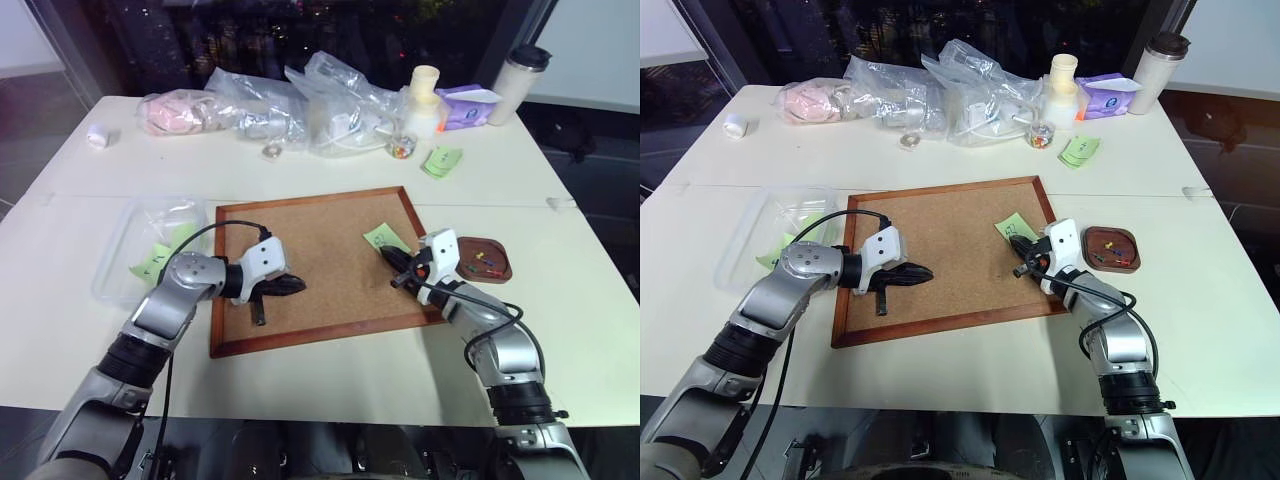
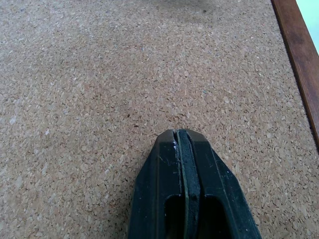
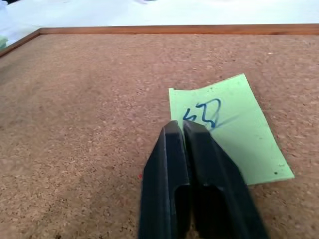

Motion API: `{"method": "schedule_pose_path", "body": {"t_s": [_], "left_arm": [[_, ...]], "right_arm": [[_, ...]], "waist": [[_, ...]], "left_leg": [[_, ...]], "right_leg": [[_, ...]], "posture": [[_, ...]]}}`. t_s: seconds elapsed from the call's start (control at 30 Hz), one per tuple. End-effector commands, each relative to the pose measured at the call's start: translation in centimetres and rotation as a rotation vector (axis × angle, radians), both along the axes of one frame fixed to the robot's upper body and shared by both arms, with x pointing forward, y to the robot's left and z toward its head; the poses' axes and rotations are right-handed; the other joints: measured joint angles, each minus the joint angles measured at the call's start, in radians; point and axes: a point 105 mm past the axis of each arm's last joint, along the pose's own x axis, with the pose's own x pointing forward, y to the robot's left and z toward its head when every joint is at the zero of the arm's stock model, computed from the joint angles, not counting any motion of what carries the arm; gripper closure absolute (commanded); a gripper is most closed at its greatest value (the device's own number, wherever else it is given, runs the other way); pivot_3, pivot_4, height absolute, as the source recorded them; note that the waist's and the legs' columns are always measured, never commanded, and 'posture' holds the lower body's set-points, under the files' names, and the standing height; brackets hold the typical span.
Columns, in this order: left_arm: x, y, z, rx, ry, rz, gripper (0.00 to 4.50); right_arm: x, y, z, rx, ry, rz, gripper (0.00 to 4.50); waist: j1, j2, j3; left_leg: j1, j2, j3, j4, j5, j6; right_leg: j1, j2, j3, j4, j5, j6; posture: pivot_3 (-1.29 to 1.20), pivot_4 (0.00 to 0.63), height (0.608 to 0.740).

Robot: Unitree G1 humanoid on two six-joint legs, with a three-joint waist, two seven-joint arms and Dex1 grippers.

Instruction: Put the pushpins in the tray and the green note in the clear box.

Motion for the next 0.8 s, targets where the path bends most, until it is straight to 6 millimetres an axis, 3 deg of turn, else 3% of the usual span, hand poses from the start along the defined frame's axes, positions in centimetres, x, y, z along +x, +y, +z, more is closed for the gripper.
{"method": "schedule_pose_path", "body": {"t_s": [0.03, 0.2, 0.57, 0.8], "left_arm": [[-0.8, 0.1, -1.8, 0.034, 0.065, -0.004, 4.5], [-0.7, 0.1, -1.7, 0.034, 0.062, -0.002, 4.5], [-0.7, 0.3, -1.2, 0.032, 0.058, -0.017, 4.5], [-0.4, 0.1, -0.6, 0.025, 0.051, -0.047, 4.5]], "right_arm": [[-0.4, 0.2, -2.7, -0.017, 0.083, 0.005, 4.47], [-0.1, -0.1, -2.6, -0.022, 0.066, -0.018, 4.47], [0.0, -1.0, 5.5, 0.037, -0.181, -0.076, 4.47], [-0.9, -1.1, 7.1, 0.038, -0.209, -0.079, 4.47]], "waist": [[-0.001, -0.002, -0.003], [-0.002, -0.006, -0.009], [0.001, -0.002, -0.007], [0.0, -0.002, -0.007]], "left_leg": [[0.0, 0.0, 0.0, 0.0, 0.0, 0.0], [0.002, 0.0, 0.0, 0.0, 0.0, 0.0], [-0.002, 0.0, 0.0, 0.0, 0.0, 0.0], [-0.002, 0.0, 0.0, -0.001, 0.0, 0.0]], "right_leg": [[0.001, 0.0, 0.0, 0.0, 0.0, 0.0], [0.002, 0.0, 0.0, 0.0, 0.0, 0.0], [-0.002, 0.0, 0.0, 0.0, 0.0, 0.0], [-0.002, 0.0, 0.0, -0.001, 0.0, 0.0]], "posture": [[0.0, 0.15, 0.735], [0.0, 0.15, 0.735], [0.0, 0.15, 0.735], [0.0, 0.15, 0.735]]}}
